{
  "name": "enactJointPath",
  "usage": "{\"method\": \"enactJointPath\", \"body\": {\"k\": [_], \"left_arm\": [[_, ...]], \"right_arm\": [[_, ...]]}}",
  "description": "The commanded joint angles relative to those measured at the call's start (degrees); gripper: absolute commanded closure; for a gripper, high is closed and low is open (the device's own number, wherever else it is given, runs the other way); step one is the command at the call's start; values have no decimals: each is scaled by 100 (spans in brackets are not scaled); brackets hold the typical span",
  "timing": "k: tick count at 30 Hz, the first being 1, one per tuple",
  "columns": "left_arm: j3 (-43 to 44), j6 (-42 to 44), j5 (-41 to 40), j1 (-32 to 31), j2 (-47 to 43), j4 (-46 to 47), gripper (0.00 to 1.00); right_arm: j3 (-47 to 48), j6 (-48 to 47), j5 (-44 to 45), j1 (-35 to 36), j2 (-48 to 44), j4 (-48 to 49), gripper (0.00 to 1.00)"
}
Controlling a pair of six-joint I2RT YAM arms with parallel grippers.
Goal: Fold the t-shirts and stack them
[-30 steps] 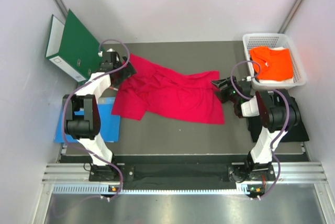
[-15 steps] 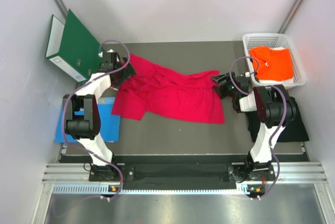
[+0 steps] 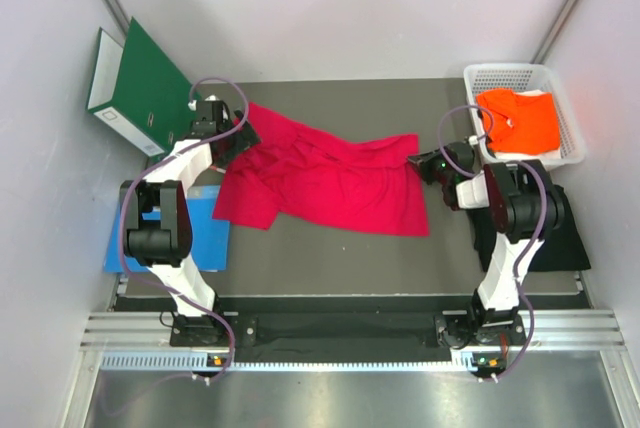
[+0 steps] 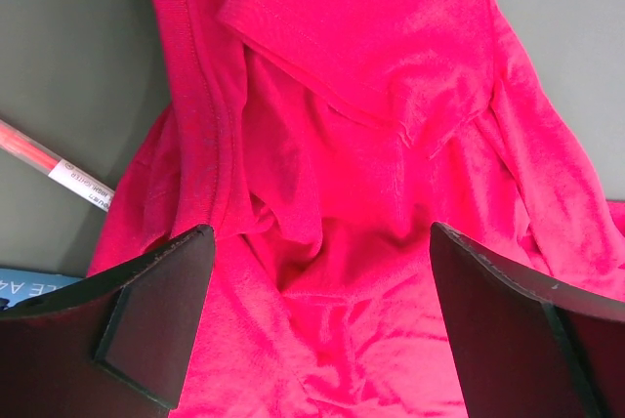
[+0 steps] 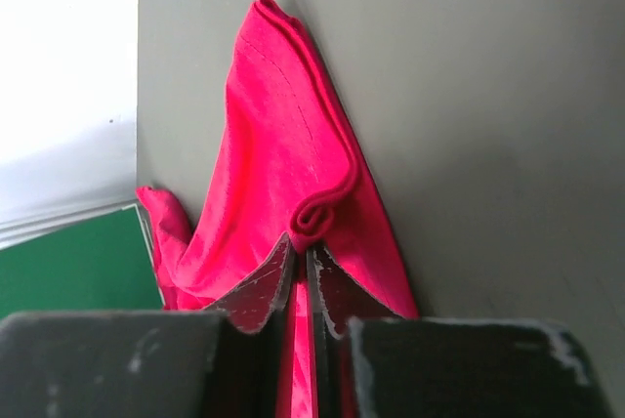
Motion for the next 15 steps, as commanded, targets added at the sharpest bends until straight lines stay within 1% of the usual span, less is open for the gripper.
{"method": "enactJointPath", "body": {"k": [1, 5, 9, 11, 13, 15], "left_arm": [[-14, 133, -71, -6, -365, 39, 5], [-84, 221, -334, -6, -611, 188, 5], [-14, 308, -651, -6, -752, 355, 5], [100, 344, -686, -6, -656, 373, 7], [425, 362, -643, -6, -375, 295, 8], [749, 344, -494, -6, 2, 215, 12]], "right_arm": [[200, -226, 116, 57, 29, 190, 100], [25, -410, 187, 48, -348, 190, 100], [-169, -726, 354, 48, -980, 94, 100], [-126, -858, 450, 39, -1148, -82, 100], [-12, -1034, 486, 39, -1254, -301, 100], [68, -1096, 460, 39, -1254, -390, 100]]}}
